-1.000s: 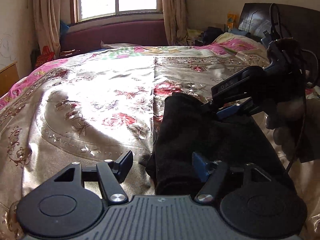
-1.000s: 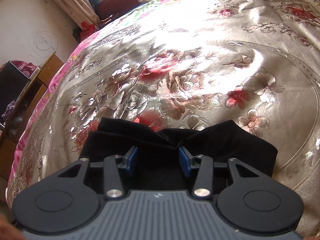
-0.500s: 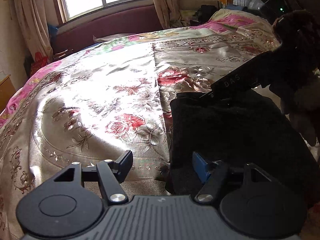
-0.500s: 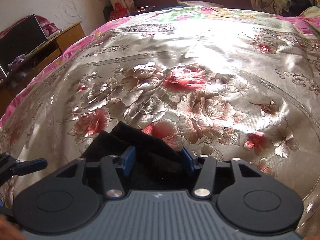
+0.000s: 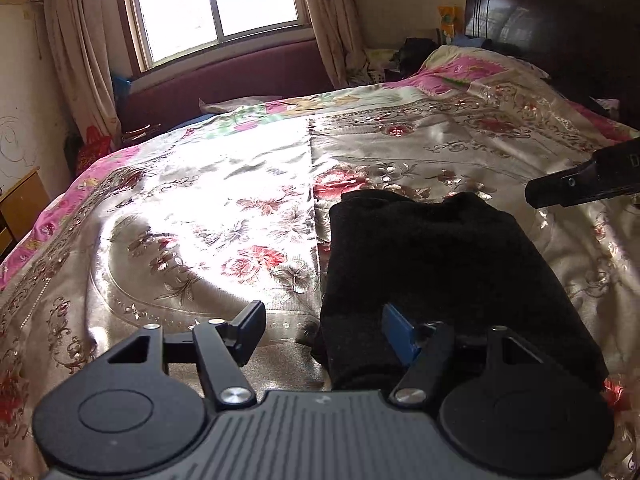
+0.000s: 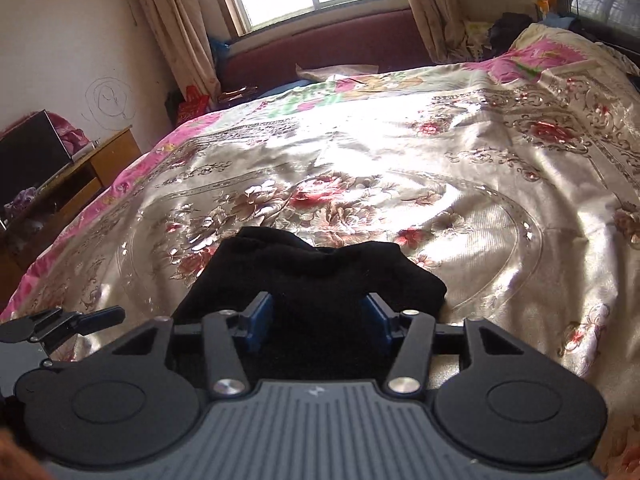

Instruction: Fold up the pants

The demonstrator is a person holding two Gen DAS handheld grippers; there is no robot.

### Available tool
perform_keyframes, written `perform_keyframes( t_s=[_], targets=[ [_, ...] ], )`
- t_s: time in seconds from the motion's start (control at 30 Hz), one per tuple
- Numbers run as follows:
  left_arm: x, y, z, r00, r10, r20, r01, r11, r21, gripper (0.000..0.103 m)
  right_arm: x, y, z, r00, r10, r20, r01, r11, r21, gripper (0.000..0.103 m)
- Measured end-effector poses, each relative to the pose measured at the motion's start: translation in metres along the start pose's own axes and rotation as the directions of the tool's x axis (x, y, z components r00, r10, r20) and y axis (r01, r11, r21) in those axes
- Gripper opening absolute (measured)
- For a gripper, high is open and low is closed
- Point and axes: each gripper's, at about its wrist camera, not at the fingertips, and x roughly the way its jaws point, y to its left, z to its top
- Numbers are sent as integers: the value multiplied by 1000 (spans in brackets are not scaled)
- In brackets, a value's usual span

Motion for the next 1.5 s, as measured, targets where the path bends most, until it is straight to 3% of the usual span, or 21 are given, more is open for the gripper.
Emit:
perform_keyframes(
  t_s=[0.1, 0.17, 0.73, 0.8, 0.87, 0.93, 1.03, 1.5],
  targets=[
    [-11, -1, 1, 1000, 4, 22, -4, 1000, -5, 80, -12, 6, -1, 999, -10, 38, 9, 1000, 8, 58],
    [-17, -1, 1, 999, 4, 35, -4, 1000, -16, 80, -18, 9, 0, 999, -17, 48, 17, 1000, 3, 66],
    [-25, -8, -1, 998, 33, 46, -33, 999, -10, 81, -42, -5, -18, 993, -60, 99, 54, 996, 68, 73],
    [-26, -11, -1, 998, 34, 51, -34, 999, -3, 81, -49, -5, -20, 986, -81, 146, 73, 995, 64, 78],
    [-27, -12, -1, 998, 32, 57, -32, 999, 1, 81, -55, -5, -22, 974, -102, 201, 92, 994, 60, 99],
    [-27, -14, -1, 998, 32, 59, -32, 999, 3, 82, -56, -9, -19, 966, -136, 219, 119, 989, 90, 102],
    [-24, -18, -2, 999, 28, 46, -29, 1000, 1, 82, -53, -20, -15, 970, -146, 196, 120, 983, 139, 102],
    [-10, -31, 4, 999, 34, 15, -35, 998, 46, 82, -19, -34, -32, 971, -233, 45, 229, 971, 70, 101]
  ],
)
